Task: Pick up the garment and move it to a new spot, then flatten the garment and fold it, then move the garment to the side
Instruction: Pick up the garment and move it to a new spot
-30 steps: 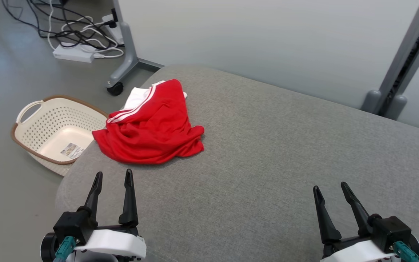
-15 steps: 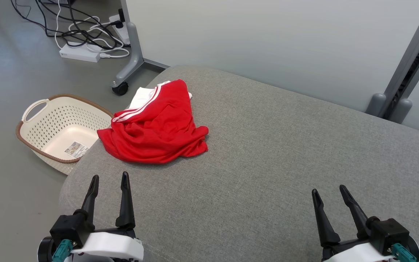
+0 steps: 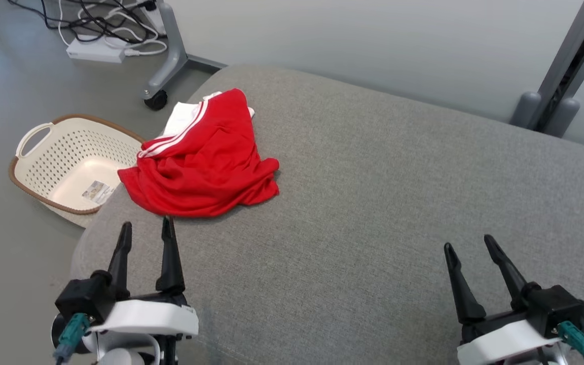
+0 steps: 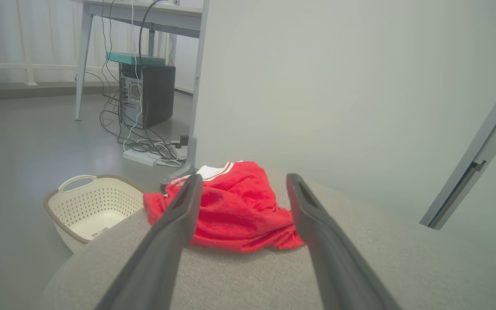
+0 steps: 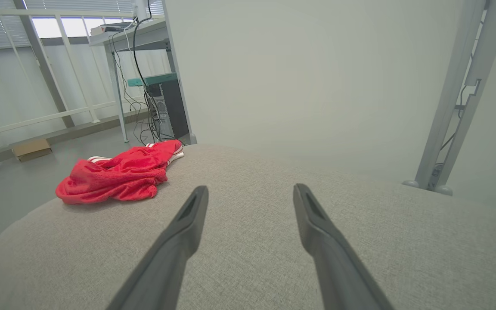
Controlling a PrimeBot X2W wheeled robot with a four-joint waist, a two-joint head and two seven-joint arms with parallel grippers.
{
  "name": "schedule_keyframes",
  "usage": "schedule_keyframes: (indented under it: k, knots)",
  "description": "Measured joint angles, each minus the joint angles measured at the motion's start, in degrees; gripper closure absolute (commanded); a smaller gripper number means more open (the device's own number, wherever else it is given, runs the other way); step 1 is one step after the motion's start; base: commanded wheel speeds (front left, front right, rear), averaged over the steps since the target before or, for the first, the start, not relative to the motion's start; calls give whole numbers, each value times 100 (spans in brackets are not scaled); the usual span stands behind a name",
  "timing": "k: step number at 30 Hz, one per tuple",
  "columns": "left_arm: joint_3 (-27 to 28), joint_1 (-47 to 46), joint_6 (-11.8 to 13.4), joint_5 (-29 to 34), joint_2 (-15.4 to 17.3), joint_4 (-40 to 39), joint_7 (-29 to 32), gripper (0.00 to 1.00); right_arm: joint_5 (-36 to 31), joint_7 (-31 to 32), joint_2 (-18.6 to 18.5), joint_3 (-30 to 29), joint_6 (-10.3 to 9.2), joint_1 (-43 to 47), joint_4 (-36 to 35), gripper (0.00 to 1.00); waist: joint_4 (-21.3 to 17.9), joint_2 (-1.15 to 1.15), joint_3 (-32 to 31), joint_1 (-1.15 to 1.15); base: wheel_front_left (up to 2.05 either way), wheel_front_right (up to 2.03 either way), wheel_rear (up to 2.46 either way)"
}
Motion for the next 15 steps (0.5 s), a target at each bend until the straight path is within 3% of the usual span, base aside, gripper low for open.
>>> schedule_keyframes:
  k: [8, 15]
  knots:
    - [34, -869, 143, -414, 2, 179, 0, 0, -79, 0, -485, 148, 0, -514, -56, 0, -123, 0, 752, 0, 0, 0, 0]
    - [191, -2243, 70, -616, 3, 1240, -8, 0, -77, 0, -870, 220, 0, -987, -84, 0, -222, 0, 1499, 0, 0, 0, 0]
